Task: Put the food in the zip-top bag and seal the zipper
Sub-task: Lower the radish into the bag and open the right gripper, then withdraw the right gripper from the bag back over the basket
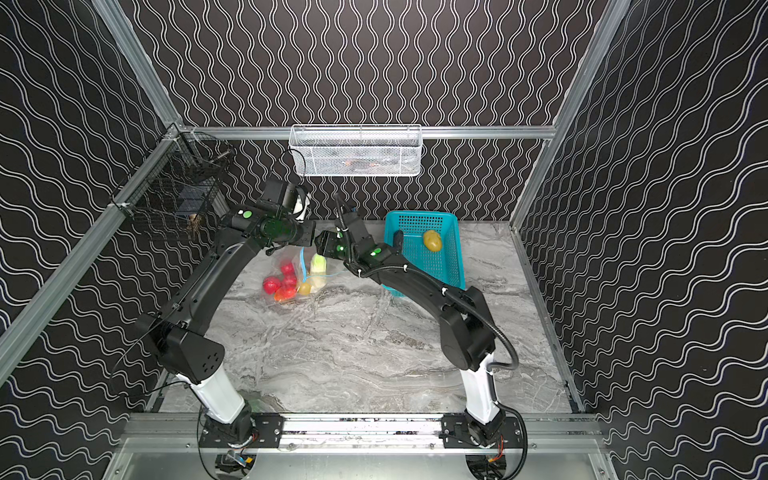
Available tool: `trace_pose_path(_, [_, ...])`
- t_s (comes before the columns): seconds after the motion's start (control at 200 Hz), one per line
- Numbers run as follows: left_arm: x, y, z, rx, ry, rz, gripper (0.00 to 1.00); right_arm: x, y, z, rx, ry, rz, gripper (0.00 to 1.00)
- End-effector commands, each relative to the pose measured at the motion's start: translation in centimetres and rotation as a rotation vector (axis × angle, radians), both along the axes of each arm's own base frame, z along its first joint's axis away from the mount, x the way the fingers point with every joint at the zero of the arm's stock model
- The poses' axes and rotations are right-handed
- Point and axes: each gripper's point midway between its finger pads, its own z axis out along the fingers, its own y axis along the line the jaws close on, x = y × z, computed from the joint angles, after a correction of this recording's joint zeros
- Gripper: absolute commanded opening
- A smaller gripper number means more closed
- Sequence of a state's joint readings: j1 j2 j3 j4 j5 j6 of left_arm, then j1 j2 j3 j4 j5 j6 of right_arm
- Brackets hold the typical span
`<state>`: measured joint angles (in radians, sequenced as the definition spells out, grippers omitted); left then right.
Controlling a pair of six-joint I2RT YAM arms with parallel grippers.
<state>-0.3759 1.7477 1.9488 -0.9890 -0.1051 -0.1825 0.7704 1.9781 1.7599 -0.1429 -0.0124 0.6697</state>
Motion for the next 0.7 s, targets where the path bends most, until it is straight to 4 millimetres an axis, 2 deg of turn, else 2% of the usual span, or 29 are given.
trace_pose_path(0.0, [0.2, 0.2, 0.3, 0.010, -0.020, 0.004, 0.00, -0.7, -0.5, 1.6, 0.044, -0.017, -0.001, 0.65])
trace_pose_path(0.07, [0.2, 0.2, 0.3, 0.011, -0.019, 0.003, 0.00, -1.0, -1.0, 1.5, 0.038, -0.013, -0.008, 0.67])
trace_pose_path(0.14, [0.2, 0.2, 0.3, 0.012, -0.021, 0.001, 0.00, -1.0, -1.4, 0.5, 0.023, 0.005, -0.015, 0.70])
trace_pose_path(0.155, [0.2, 0.2, 0.3, 0.012, -0.022, 0.001, 0.00, -1.2, -1.7, 1.7, 0.038, -0.011, -0.016, 0.70])
trace_pose_path(0.175, [0.2, 0.3, 0.3, 0.014, -0.021, 0.001, 0.00, -1.3, -1.9, 1.9, 0.040, -0.012, -0.016, 0.70])
trace_pose_path(0.52, [-0.3, 0.6, 0.1, 0.028, -0.029, -0.006, 0.00, -0.7, -5.4, 2.4, 0.019, -0.007, -0.070, 0.80])
trace_pose_path(0.696, [-0.3, 0.4, 0.1, 0.021, -0.026, -0.020, 0.00, 0.3, -7.5, 1.7, -0.030, 0.018, -0.113, 0.88])
